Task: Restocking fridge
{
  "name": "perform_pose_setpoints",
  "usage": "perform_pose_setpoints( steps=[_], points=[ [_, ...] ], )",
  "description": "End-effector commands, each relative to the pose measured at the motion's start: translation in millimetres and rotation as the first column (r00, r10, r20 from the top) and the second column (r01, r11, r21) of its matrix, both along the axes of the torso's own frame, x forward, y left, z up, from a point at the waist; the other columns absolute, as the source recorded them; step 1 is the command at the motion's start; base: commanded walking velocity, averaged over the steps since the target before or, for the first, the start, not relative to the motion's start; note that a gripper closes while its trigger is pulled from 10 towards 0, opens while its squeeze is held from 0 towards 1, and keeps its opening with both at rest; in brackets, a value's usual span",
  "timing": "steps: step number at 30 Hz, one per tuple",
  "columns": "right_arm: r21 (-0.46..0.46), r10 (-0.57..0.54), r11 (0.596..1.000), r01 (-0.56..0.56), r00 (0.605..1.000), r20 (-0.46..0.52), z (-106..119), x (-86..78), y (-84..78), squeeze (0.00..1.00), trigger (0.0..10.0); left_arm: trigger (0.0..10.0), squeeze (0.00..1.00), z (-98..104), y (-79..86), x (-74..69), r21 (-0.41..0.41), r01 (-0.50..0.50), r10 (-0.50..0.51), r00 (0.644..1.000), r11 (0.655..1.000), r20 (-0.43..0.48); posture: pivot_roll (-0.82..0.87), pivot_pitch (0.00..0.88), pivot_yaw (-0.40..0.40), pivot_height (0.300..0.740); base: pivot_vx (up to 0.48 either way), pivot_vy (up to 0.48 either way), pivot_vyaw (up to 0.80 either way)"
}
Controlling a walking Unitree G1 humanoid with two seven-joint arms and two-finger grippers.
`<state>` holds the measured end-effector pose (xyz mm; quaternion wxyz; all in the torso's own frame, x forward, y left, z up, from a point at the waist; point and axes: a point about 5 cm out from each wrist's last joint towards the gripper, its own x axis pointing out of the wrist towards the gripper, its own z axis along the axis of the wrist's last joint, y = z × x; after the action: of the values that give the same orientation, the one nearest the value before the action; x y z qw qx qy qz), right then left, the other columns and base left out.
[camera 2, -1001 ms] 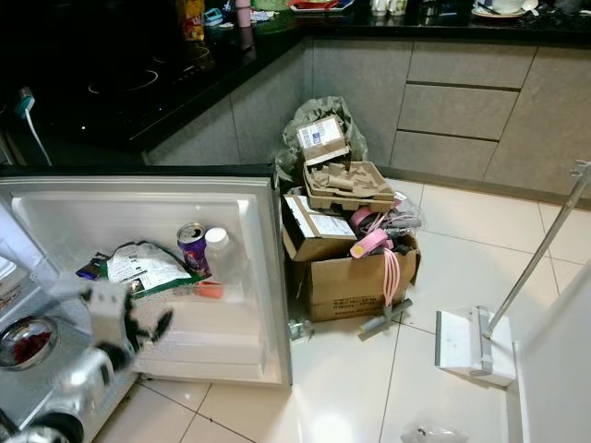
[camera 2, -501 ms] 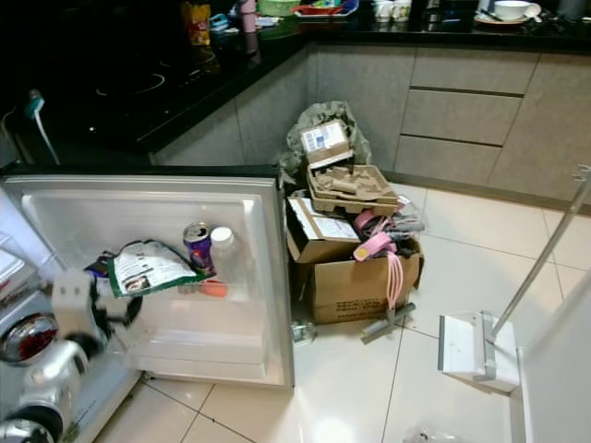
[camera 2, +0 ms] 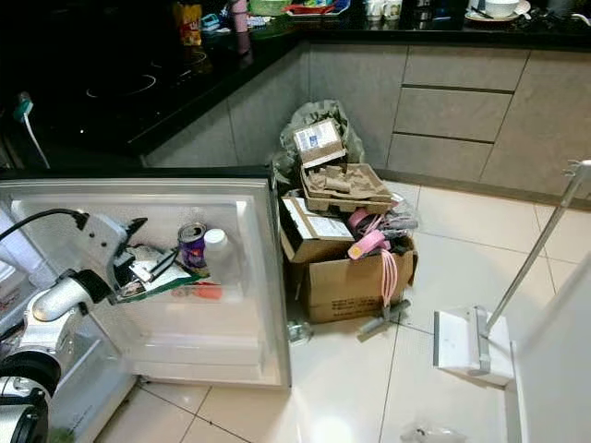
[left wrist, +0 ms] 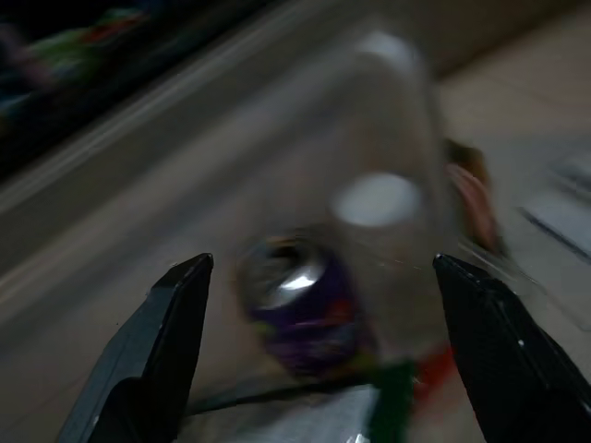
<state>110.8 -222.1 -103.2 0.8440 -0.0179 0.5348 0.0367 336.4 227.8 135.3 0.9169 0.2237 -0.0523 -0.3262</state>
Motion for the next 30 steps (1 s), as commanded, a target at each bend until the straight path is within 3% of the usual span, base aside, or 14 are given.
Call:
perform_pose_setpoints(
  steps=[1,3,5,9,12,17,25,30],
  points=[
    [0.029,0.01,1.0,-0.009,0.999,-0.042,-5.1,-11.9,9.2,0.0,10.0,10.0,0.0,5.5,1.4,-1.2,0.103,0.091,-0.089,0.996,0.991,-0.024,-0.08,0.0,0.078,0.74,0.0,0.0,0.0],
    [0.029,0.01,1.0,-0.009,0.999,-0.041,-5.0,-11.7,9.1,0.0,10.0,10.0,0.0,5.6,-0.6,-1.6,0.129,0.127,-0.123,0.992,0.983,-0.039,-0.08,0.0,0.078,0.74,0.0,0.0,0.0],
    [0.029,0.009,1.0,-0.008,0.999,-0.039,-4.7,-10.8,8.8,0.0,10.0,10.0,0.0,8.0,-3.7,-1.9,0.213,0.203,-0.192,0.979,0.956,-0.07,-0.08,0.0,0.078,0.74,0.0,0.0,0.0],
    [0.029,0.01,1.0,-0.009,0.999,-0.038,-4.6,-10.4,8.8,0.0,10.0,10.0,0.0,14.7,-2.5,-0.2,0.249,0.217,-0.208,0.976,0.944,-0.062,-0.08,0.0,0.076,0.74,0.0,0.0,0.0],
    [0.029,0.013,1.0,-0.012,0.999,-0.038,-4.4,-9.7,8.5,0.0,10.0,10.0,0.0,39.4,6.5,5.6,0.335,0.209,-0.215,0.976,0.919,-0.019,-0.08,0.0,0.072,0.74,0.0,0.0,0.0],
    [0.029,0.016,0.999,-0.015,0.999,-0.039,-4.3,-9.6,8.2,0.0,10.0,10.0,0.0,51.5,16.0,3.8,0.41,0.246,-0.244,0.968,0.878,-0.058,-0.08,0.0,0.07,0.74,0.0,0.0,0.0],
    [0.032,0.019,0.999,-0.017,0.999,-0.043,-4.4,-10.6,7.8,0.0,10.0,10.0,0.0,48.8,42.8,-10.4,0.56,0.358,-0.236,0.93,0.747,-0.28,-0.08,0.0,0.065,0.74,0.0,0.0,0.0],
    [0.032,0.028,0.999,-0.026,0.999,-0.047,-4.5,-11.2,7.5,0.0,10.0,10.0,0.0,51.2,48.9,-10.8,0.624,0.355,-0.203,0.931,0.696,-0.303,-0.07,0.0,0.06,0.74,0.0,0.0,0.0]
  ],
)
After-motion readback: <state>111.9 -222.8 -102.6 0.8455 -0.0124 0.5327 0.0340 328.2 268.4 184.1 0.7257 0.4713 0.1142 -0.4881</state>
